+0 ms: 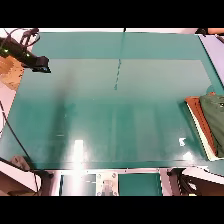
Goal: Fold the shirts.
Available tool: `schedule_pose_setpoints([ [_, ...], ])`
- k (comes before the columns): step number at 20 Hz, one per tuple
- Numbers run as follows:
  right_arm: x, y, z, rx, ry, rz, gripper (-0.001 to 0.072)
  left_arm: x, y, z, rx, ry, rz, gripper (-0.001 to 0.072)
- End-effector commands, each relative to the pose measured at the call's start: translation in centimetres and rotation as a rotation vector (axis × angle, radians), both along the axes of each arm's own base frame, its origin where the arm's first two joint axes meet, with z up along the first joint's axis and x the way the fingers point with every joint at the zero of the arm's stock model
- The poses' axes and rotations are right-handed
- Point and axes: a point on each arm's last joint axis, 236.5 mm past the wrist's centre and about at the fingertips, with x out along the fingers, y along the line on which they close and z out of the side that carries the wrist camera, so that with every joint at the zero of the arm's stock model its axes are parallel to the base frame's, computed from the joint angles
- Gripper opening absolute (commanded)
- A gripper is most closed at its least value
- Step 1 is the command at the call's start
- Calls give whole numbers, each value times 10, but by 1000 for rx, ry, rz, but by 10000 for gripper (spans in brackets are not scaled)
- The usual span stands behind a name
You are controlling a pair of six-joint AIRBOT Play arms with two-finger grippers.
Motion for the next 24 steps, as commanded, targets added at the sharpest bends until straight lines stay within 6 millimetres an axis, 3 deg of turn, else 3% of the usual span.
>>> schedule_pose_setpoints([
  [1,108,36,44,-29,-321,203,20,-11,0,20,6,-12,4,25],
  [3,151,84,56,-52,-398,385,20,-34,-4,21,1,50,0,26],
  [5,168,154,44,-30,-400,588,19,-62,-8,11,-12,120,15,26],
  [7,159,221,16,22,-375,741,19,-97,-14,-6,-30,175,40,26],
  [9,132,282,-22,76,-340,871,20,-143,-20,-27,-41,221,70,26],
  [12,104,336,-54,130,-317,988,19,-210,-29,-53,-46,276,93,26],
  [14,102,356,-57,132,-327,1053,20,-235,-31,-59,-44,288,108,27],
  [16,96,370,-57,142,-323,1103,20,-245,-31,-61,-41,284,109,28],
  [24,94,376,-57,146,-322,1125,20,-236,-31,-60,-43,248,124,27],
])
